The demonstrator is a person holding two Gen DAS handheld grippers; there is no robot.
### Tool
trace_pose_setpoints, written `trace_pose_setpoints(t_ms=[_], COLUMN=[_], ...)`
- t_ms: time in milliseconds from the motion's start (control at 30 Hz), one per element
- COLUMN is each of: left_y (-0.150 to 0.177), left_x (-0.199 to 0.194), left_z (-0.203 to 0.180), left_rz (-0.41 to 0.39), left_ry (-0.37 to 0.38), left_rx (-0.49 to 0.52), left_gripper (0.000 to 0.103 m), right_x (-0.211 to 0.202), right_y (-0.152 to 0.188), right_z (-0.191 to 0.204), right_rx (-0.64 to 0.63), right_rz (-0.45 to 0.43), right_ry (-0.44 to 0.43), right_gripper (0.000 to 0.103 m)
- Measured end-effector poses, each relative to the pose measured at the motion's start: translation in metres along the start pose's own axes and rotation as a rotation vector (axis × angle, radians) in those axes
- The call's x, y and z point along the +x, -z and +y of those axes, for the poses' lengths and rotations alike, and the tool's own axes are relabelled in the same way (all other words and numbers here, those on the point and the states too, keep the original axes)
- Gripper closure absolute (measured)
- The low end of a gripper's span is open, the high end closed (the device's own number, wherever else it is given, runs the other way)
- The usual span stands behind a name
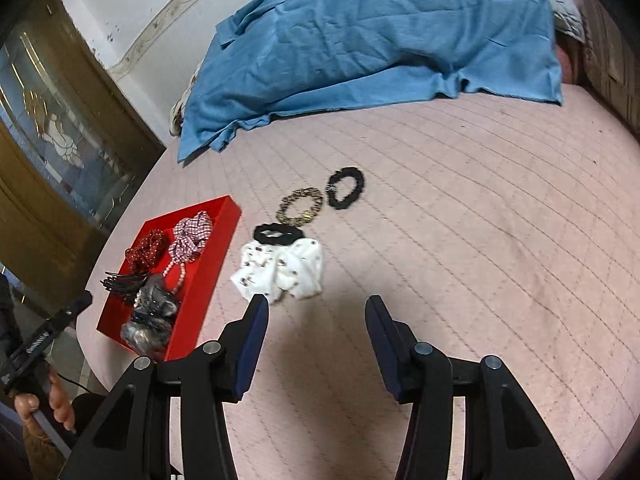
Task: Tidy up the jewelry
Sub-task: 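Carry both bracelets into the red tray and open both tools, then move both open tools toward the white scrunchie and black hair ties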
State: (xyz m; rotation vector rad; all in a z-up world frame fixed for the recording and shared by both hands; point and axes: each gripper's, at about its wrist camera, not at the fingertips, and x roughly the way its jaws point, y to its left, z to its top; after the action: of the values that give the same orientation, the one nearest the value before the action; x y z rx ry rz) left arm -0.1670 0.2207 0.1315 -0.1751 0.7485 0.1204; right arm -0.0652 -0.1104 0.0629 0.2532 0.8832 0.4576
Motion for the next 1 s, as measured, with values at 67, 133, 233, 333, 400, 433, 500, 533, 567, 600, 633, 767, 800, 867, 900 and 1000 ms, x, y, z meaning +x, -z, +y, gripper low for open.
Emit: trace_pose_setpoints(t_ms=[67, 133, 233, 333, 400, 433, 500, 533, 567, 600, 633, 767, 800, 867, 900, 1000], left_y=[-0.002, -0.005, -0.009, -0.011, -0.011, -0.011, -0.010, -0.009, -0.008, -0.008, -0.007, -0.008, -0.009, -0.009, -0.008, -0.007], left_x=[-0.007, -0.011, -0.015, -0.014, -0.010, -0.008, 0.000, 0.002, 0.005, 0.008, 0.009, 0.013, 0.014, 0.016, 0.017, 0.020], left_z=[-0.017, -0.032, -0.060, -0.087, -0.102, -0.108, -0.122, -0.125, -0.130, -0.135, -0.137, -0.144, -0.145, -0.142, -0.141, -0.139], left_rz=[-0.007, -0.009, -0.012, -0.012, -0.004, 0.002, 0.021, 0.027, 0.034, 0.039, 0.041, 0.033, 0.031, 0.032, 0.035, 0.044], left_ry=[0.008, 0.017, 0.026, 0.026, 0.028, 0.028, 0.026, 0.025, 0.021, 0.014, 0.009, -0.028, -0.045, -0.068, -0.085, -0.118], left_rx=[0.024, 0.051, 0.104, 0.155, 0.179, 0.189, 0.211, 0.216, 0.225, 0.236, 0.242, 0.250, 0.243, 0.234, 0.232, 0.232], left_gripper=[0.054, 0.051, 0.050, 0.048, 0.048, 0.048, 0.048, 0.048, 0.048, 0.048, 0.048, 0.048, 0.048, 0.048, 0.048, 0.048], right_x=[-0.002, -0.003, -0.006, -0.008, -0.007, -0.007, -0.005, -0.004, -0.004, -0.003, -0.002, -0.004, -0.005, -0.006, -0.006, -0.005], right_y=[0.002, 0.002, 0.002, 0.000, -0.001, -0.002, -0.004, -0.005, -0.005, -0.005, -0.005, -0.006, -0.006, -0.007, -0.007, -0.006], right_z=[-0.009, -0.018, -0.032, -0.047, -0.058, -0.062, -0.072, -0.077, -0.081, -0.084, -0.089, -0.101, -0.102, -0.104, -0.104, -0.099], right_rx=[0.009, 0.019, 0.032, 0.042, 0.053, 0.058, 0.067, 0.072, 0.078, 0.083, 0.093, 0.119, 0.122, 0.129, 0.129, 0.109], right_rz=[-0.005, -0.009, -0.018, -0.027, -0.032, -0.033, -0.036, -0.039, -0.044, -0.047, -0.049, -0.057, -0.060, -0.064, -0.063, -0.058], right_ry=[-0.003, -0.006, -0.003, 0.009, 0.016, 0.019, 0.024, 0.028, 0.031, 0.030, 0.025, 0.005, 0.001, -0.010, -0.016, -0.015], right_gripper=[0.048, 0.048, 0.048, 0.048, 0.048, 0.048, 0.048, 0.048, 0.048, 0.048, 0.048, 0.048, 0.048, 0.048, 0.048, 0.048])
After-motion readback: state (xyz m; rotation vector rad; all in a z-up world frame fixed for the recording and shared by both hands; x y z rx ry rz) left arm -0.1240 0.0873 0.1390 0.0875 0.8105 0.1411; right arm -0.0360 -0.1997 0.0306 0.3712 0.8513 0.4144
